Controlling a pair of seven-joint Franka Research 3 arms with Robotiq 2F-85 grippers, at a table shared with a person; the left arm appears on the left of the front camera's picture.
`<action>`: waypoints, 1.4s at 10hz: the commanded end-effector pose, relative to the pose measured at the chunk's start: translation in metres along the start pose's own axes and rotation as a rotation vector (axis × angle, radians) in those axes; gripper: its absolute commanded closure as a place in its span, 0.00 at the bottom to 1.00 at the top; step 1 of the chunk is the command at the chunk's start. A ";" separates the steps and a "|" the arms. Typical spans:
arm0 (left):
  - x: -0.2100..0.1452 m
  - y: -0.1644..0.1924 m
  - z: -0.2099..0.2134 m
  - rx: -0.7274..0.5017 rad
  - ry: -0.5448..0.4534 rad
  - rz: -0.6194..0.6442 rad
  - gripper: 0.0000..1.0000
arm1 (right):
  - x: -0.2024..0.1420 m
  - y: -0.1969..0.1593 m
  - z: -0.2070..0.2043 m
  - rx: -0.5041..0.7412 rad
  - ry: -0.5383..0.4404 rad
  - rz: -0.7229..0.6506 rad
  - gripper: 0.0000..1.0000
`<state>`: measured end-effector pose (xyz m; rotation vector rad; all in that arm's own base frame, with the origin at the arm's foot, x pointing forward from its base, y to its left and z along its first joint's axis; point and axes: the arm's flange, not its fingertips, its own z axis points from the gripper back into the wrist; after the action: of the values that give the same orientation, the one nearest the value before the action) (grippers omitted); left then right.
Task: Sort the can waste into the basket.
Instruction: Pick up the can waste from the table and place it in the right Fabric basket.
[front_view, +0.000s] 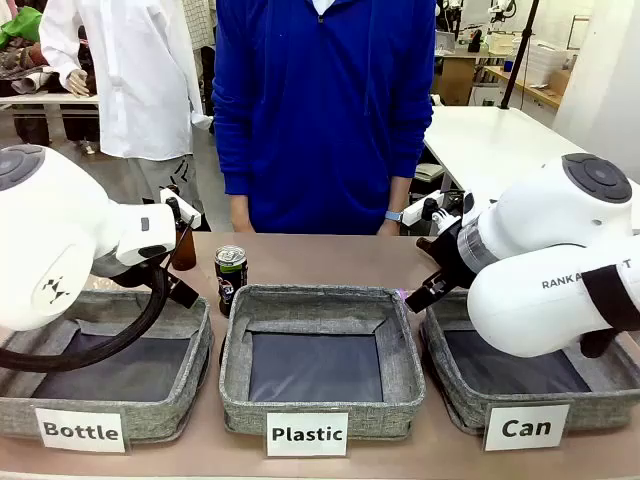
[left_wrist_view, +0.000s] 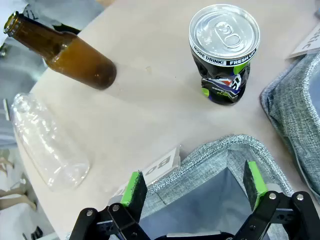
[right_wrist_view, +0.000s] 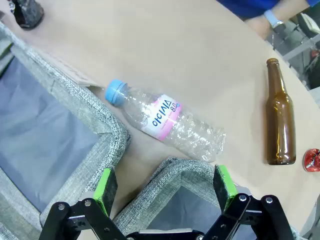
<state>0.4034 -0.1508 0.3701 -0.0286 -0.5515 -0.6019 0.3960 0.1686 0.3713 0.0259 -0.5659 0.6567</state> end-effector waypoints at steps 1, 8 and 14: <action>0.000 0.000 0.000 0.000 0.000 0.000 0.00 | 0.000 0.000 0.000 0.000 0.000 0.000 0.00; 0.000 0.000 0.000 0.000 0.000 0.000 0.00 | 0.000 0.000 0.000 0.000 0.000 0.000 0.00; 0.000 0.000 0.000 0.000 0.000 0.000 0.00 | 0.000 0.000 0.000 0.000 0.000 0.000 0.00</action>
<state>0.4034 -0.1508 0.3701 -0.0286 -0.5515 -0.6019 0.3960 0.1687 0.3713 0.0253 -0.5659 0.6576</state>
